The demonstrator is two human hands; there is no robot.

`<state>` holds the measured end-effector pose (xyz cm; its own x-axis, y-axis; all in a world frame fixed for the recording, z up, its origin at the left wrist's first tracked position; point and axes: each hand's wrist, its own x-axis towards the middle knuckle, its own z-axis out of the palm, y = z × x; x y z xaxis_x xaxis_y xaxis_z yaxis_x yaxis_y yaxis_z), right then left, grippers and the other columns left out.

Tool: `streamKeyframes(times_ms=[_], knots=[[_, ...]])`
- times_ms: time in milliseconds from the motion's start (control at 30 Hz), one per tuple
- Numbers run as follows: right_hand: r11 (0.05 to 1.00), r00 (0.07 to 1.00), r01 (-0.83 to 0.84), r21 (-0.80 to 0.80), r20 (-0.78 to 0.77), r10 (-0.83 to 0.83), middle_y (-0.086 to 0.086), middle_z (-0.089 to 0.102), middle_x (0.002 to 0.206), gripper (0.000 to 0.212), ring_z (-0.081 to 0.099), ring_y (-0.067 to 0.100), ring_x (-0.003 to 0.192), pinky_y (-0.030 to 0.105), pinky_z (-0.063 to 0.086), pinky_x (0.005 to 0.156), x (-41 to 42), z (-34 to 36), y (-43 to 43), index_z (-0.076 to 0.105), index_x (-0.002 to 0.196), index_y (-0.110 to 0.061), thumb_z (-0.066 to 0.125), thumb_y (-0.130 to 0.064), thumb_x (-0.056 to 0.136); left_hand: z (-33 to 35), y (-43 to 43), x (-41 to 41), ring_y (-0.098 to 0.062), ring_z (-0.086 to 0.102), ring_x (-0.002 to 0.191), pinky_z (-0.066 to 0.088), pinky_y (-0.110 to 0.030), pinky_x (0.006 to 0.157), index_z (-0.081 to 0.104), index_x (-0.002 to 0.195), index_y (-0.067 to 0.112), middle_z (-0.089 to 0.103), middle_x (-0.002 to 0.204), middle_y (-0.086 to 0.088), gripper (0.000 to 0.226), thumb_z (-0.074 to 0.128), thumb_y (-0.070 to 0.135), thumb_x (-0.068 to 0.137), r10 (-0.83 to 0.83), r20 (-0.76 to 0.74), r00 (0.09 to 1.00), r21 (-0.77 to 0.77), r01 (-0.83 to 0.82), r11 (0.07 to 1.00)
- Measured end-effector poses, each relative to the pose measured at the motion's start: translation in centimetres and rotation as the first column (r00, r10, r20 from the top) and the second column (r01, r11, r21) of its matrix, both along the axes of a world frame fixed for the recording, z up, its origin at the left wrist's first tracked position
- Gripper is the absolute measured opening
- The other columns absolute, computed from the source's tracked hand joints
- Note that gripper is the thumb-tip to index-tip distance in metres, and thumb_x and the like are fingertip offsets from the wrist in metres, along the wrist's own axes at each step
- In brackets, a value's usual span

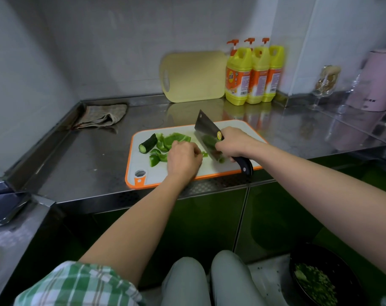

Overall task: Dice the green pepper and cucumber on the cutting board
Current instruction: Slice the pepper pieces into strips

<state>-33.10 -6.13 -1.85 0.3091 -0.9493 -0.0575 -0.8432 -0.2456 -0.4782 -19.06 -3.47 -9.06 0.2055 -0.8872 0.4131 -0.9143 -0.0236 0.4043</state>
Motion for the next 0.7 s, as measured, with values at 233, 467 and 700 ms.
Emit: streamKeyframes(times_ms=[233,467,700], knots=[[0.999,0.997,-0.027,0.017,-0.075,0.029,0.015,0.055,0.058,0.013,0.054,0.026,0.047,0.023,0.043,0.046,0.6,-0.2,0.7,0.048,0.072,-0.005,0.043,0.0,0.083,0.1,-0.1,-0.3,-0.026,0.049,0.101,0.042,-0.033,0.071,0.077,0.093,0.019,0.071,0.095,-0.003,0.017,0.061,0.018,0.087,-0.005,-0.067,0.998,-0.003,0.005,1.0],[1.0,0.992,-0.002,-0.007,-0.127,0.001,0.012,0.055,0.054,0.014,0.054,0.024,0.047,0.025,0.043,0.048,1.5,-0.5,0.5,0.05,0.07,-0.004,0.044,0.001,0.082,-0.1,-0.4,-0.2,-0.023,0.049,0.1,0.037,-0.031,0.068,0.077,0.094,0.02,0.071,0.093,-0.002,0.015,0.062,0.019,0.089,-0.013,-0.087,0.996,-0.008,0.012,1.0],[0.997,0.998,0.052,-0.063,0.029,-0.05,0.016,0.058,0.066,0.012,0.059,0.029,0.049,0.027,0.047,0.049,0.7,-1.5,-0.7,0.044,0.074,-0.009,0.045,-0.003,0.085,-0.3,-1.2,-0.1,-0.023,0.055,0.098,0.049,-0.034,0.073,0.077,0.087,0.024,0.072,0.088,0.0,0.015,0.063,0.018,0.085,-0.075,-0.152,0.985,0.021,0.079,0.997]])
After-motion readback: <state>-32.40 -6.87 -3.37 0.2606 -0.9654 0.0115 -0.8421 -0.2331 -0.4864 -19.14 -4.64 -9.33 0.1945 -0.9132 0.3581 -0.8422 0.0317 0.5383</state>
